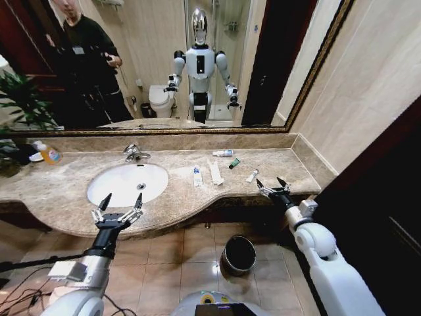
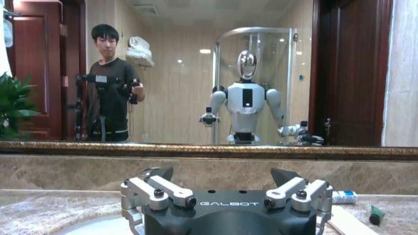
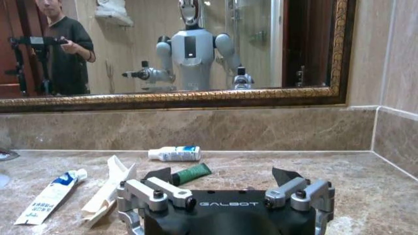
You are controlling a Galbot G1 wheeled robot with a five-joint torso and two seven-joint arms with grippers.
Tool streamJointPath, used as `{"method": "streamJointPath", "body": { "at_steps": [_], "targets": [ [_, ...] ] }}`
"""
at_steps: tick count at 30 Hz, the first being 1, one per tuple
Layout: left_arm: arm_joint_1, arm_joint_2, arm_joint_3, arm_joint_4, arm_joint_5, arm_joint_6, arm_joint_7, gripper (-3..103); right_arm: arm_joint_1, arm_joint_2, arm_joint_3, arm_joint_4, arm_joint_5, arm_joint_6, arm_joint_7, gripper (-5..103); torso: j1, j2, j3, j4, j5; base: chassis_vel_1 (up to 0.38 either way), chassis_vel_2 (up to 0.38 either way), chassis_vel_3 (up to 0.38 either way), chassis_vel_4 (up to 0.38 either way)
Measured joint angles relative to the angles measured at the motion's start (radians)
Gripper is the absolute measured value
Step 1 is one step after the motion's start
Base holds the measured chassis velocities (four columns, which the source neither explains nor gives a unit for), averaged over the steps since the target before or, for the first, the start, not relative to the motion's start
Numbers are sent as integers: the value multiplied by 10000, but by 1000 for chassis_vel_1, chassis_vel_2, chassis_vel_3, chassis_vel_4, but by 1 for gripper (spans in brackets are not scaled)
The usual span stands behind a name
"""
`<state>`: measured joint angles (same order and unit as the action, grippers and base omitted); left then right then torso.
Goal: Pick up the trash from the sink and place it in the trash bin.
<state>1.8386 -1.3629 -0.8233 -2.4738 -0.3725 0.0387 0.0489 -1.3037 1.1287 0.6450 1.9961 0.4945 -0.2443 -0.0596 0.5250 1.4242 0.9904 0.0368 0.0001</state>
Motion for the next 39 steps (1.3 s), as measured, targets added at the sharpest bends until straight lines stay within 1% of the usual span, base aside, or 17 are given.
{"method": "streamJointPath", "body": {
  "at_steps": [15,22,28,31,39],
  "targets": [
    [0,-1,0,0,0,0,0,100,829,-124,-356,-561,277,-323,260,100,0,2,0,1,-1,0,0,0,0],
    [0,0,0,0,0,0,0,100,1128,-177,-402,-857,351,-406,252,100,0,2,0,0,-1,0,0,0,0],
    [0,0,0,-1,0,0,0,100,1472,-194,-498,-965,393,-715,328,100,0,2,0,1,-1,0,0,0,0],
    [0,0,0,0,0,0,0,100,1846,-160,-673,-1081,418,-1019,518,100,0,2,0,0,-1,0,0,0,0],
    [0,0,0,0,0,-1,0,100,2647,-147,-1203,-1897,385,-1241,855,100,0,0,0,1,-1,0,0,0,0]
  ]
}}
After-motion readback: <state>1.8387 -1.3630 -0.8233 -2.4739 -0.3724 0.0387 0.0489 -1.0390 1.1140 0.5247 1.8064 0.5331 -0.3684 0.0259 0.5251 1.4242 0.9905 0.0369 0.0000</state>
